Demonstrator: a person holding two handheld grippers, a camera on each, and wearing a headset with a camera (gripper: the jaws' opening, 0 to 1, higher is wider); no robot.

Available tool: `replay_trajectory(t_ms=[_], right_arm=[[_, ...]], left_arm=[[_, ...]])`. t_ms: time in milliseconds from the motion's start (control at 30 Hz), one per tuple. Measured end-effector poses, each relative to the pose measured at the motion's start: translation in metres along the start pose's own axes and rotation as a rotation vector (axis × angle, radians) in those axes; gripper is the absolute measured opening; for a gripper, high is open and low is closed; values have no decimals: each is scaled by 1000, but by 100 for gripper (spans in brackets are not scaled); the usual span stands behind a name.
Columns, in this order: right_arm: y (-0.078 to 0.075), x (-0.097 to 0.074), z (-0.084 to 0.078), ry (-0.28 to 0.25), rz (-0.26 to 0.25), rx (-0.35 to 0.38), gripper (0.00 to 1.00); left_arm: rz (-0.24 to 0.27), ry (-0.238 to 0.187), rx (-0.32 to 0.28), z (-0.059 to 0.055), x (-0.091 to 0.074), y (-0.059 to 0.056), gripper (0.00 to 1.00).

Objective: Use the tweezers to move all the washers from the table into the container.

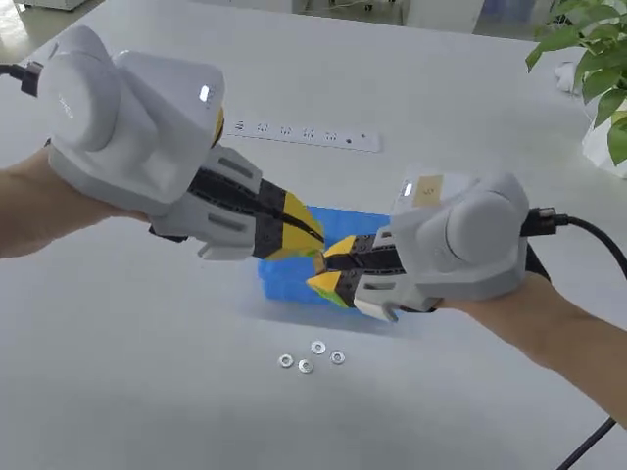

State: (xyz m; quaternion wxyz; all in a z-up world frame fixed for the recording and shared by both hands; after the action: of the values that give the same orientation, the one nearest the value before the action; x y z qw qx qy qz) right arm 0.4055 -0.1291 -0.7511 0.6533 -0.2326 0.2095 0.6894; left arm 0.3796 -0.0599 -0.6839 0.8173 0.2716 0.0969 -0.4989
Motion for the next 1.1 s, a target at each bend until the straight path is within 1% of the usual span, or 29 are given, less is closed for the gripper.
replay_trajectory(t_ms=[33,67,133,233,300,500,633,833,1000,1100], right_arm=[[3,0,0,-5,2,5,13],[9,1,0,-11,10,12,13],[20,3,-2,-10,20,12,13],[30,5,-6,-7,29,21,13],[36,6,-8,-10,30,39,13],[50,10,-13,-21,27,67,13],[56,13,-15,-23,31,80,13],[59,19,-21,-22,35,100,13],[57,26,-27,-16,37,110,13],[53,30,-31,-11,38,126,13]], left_arm=[[0,-2,1,0,-2,-4,5],[-2,-3,2,1,-4,-11,5],[-5,-4,-5,0,-8,-20,5],[-6,-7,-30,-3,-10,-29,5],[-7,-6,-39,-5,-11,-34,5],[-14,-3,-48,-8,-11,-45,5],[-17,-1,-59,-11,-11,-50,5],[-8,5,-82,-21,-11,-53,5],[0,4,-117,-32,-8,-51,5],[-1,12,-130,-39,-5,-49,5]])
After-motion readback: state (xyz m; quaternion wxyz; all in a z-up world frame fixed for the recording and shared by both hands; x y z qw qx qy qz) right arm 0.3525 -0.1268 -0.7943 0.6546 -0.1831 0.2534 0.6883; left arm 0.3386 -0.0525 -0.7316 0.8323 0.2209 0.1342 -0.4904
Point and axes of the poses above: the centre of the closed fingertips' face, and the gripper's own axes: x roughly forward along the fingers, y roughly to its left, z roughly out of its top, the point moved 6 cm from there along -x, roughly backward along the fingers, and after that the axes turned 15 degrees about z, right-handed, at the moved point
